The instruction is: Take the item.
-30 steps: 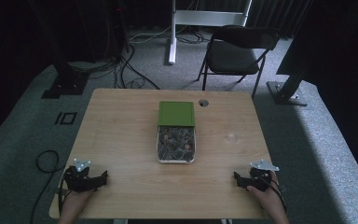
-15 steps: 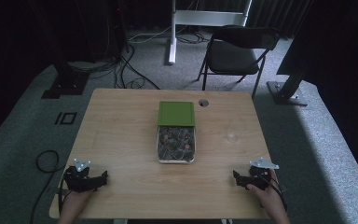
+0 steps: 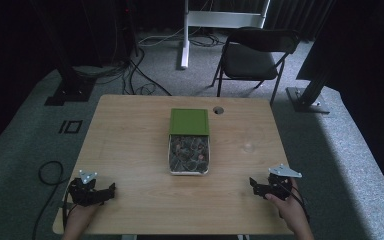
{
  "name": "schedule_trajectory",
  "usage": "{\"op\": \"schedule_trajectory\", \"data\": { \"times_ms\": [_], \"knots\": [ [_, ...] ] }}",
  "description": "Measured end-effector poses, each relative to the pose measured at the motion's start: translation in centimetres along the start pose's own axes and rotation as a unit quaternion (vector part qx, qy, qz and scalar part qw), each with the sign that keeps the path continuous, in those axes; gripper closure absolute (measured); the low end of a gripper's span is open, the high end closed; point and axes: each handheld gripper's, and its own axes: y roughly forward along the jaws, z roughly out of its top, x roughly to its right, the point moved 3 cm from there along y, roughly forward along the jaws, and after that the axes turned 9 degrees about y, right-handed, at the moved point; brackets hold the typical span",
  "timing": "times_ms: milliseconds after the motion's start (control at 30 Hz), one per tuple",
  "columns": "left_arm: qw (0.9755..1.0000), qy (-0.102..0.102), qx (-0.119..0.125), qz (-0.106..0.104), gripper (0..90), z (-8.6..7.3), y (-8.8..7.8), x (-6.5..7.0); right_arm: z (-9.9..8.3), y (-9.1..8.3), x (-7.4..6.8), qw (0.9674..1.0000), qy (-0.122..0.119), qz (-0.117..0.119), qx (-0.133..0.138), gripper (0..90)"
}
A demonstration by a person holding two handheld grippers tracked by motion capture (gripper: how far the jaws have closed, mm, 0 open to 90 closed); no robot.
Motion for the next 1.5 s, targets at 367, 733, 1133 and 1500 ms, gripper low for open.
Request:
{"op": "schedule_trajectory", "data": {
  "times_ms": [367, 733, 1133, 1500],
  "knots": [
    [1.0000, 0.000, 0.000, 0.000, 1.6, 0.0, 0.0, 0.0, 1.4, -0.5, -0.9, 0.9998, -0.010, 0.013, 0.012, 11.7],
    [1.0000, -0.001, 0.001, 0.000, 1.7, 0.0, 0.0, 0.0, 2.4, -0.5, -2.1, 0.9992, -0.021, 0.026, 0.021, 11.7],
    [1.0000, -0.001, 0.001, 0.000, 1.6, 0.0, 0.0, 0.0, 3.5, -0.4, -3.5, 0.9983, -0.032, 0.041, 0.025, 12.1],
    [1.0000, -0.001, 0.001, 0.000, 1.6, 0.0, 0.0, 0.0, 4.4, -0.2, -4.7, 0.9977, -0.035, 0.051, 0.029, 12.0]
  ]
}}
